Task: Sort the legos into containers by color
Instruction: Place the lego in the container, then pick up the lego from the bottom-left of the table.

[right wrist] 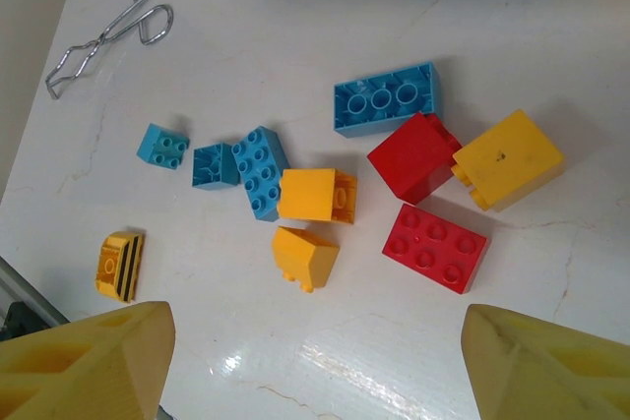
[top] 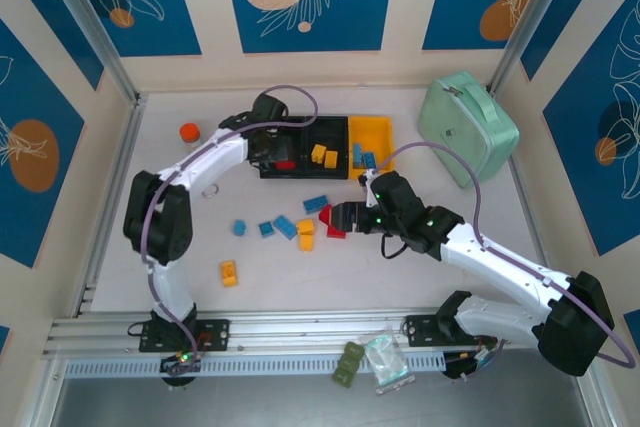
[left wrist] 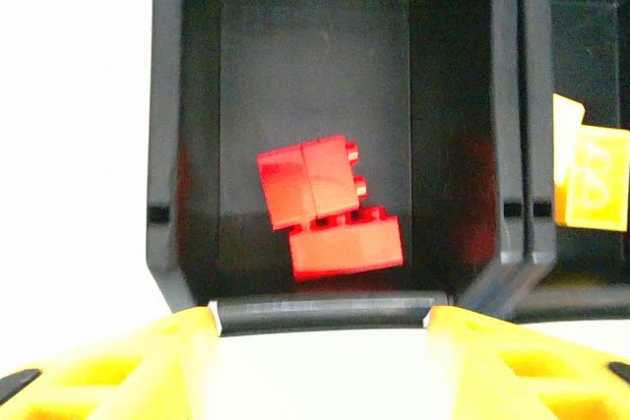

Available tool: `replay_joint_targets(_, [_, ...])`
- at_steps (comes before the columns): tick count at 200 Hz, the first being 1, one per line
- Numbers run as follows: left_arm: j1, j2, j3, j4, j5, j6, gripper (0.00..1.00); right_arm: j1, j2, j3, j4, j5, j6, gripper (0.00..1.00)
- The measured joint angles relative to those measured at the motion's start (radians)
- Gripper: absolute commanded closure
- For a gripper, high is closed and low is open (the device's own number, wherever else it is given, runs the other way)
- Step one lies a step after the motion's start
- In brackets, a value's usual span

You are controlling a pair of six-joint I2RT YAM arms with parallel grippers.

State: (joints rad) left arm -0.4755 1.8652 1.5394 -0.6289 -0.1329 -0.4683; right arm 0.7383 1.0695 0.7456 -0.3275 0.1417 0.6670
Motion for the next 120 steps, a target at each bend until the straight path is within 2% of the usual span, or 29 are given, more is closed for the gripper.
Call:
replay_joint_targets(58, [-0.005,-0.259,-0.274,-0.018,0.029,0.007,0.39,0.005,-0.003,-0.001,-0.017,-0.053,-0.023,0.22])
replay_joint_targets(120, [-0.007,-0.573,-0.567,-0.164,0.039,-0.018,0.35,0.064,-0.001,-0.016,0.020,-0.151,-0.095,0.22])
